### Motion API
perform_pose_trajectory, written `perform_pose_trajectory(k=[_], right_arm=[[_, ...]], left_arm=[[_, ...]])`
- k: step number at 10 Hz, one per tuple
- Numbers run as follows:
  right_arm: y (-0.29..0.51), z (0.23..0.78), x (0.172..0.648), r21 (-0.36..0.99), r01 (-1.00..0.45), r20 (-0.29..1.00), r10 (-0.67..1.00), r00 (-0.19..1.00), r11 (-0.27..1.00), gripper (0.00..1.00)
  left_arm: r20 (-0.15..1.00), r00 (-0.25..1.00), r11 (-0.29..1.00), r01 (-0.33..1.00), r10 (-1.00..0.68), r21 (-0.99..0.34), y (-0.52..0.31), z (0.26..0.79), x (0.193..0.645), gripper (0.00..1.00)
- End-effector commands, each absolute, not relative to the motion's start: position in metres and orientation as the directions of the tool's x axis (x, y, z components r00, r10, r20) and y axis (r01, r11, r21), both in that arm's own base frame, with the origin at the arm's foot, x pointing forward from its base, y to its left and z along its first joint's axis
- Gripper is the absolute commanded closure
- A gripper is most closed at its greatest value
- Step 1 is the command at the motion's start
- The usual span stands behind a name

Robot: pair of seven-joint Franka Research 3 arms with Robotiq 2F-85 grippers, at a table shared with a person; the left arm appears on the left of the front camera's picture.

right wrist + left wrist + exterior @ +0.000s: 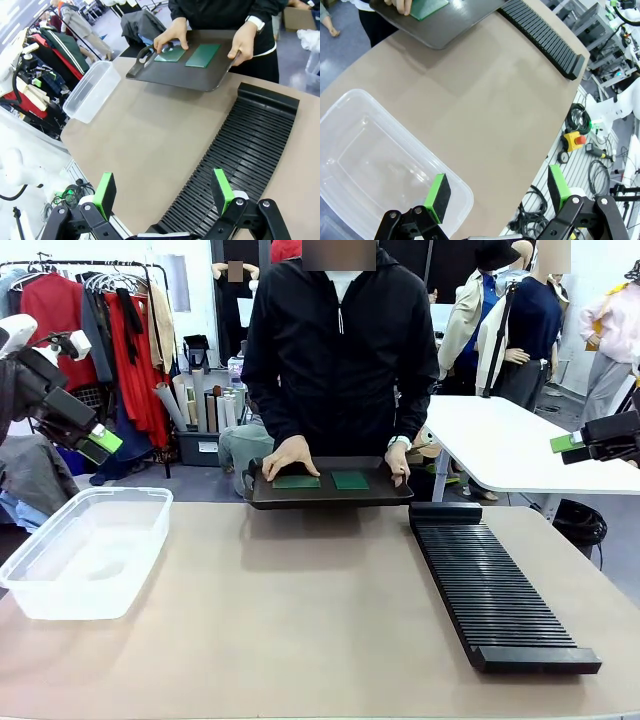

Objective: Sort PCBs into racks and boxes based on the side picked up.
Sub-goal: Pick up the Blank PCB handed by the Human.

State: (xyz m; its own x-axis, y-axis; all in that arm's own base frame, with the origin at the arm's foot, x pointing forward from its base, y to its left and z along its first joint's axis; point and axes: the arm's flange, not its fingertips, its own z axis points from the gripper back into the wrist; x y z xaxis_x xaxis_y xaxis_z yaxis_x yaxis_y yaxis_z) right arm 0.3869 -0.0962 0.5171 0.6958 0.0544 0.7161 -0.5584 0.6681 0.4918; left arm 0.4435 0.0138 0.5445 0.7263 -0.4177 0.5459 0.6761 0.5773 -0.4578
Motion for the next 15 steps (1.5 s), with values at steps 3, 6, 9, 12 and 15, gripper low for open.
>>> perform_pose_trajectory(k=[3,6,9,12,15], right_arm=[[-0.095,0.5189,0.3892,0.495,-0.568,0.728,0.043,0.684,0.657,0.0],[-0.095,0.5189,0.3892,0.495,-0.568,0.728,0.043,0.684,0.657,0.0],[-0.095,0.5189,0.3892,0.495,-0.568,0.728,0.043,0.684,0.657,0.0],[-0.095,0.5189,0.3892,0.495,-0.568,0.728,0.043,0.684,0.657,0.0],[-0.095,0.5189,0.3892,0.495,-0.568,0.728,0.043,0.684,0.657,0.0]], left_arm=[[0.549,0.724,0.573,0.679,-0.418,-0.459,0.0141,0.5452,0.443,0.0],[0.549,0.724,0.573,0.679,-0.418,-0.459,0.0141,0.5452,0.443,0.0],[0.549,0.724,0.573,0.679,-0.418,-0.459,0.0141,0.5452,0.443,0.0],[0.549,0.724,0.573,0.679,-0.418,-0.459,0.0141,0.5452,0.443,0.0],[0.549,0.724,0.573,0.679,-0.418,-0.459,0.0141,0.5452,0.443,0.0]])
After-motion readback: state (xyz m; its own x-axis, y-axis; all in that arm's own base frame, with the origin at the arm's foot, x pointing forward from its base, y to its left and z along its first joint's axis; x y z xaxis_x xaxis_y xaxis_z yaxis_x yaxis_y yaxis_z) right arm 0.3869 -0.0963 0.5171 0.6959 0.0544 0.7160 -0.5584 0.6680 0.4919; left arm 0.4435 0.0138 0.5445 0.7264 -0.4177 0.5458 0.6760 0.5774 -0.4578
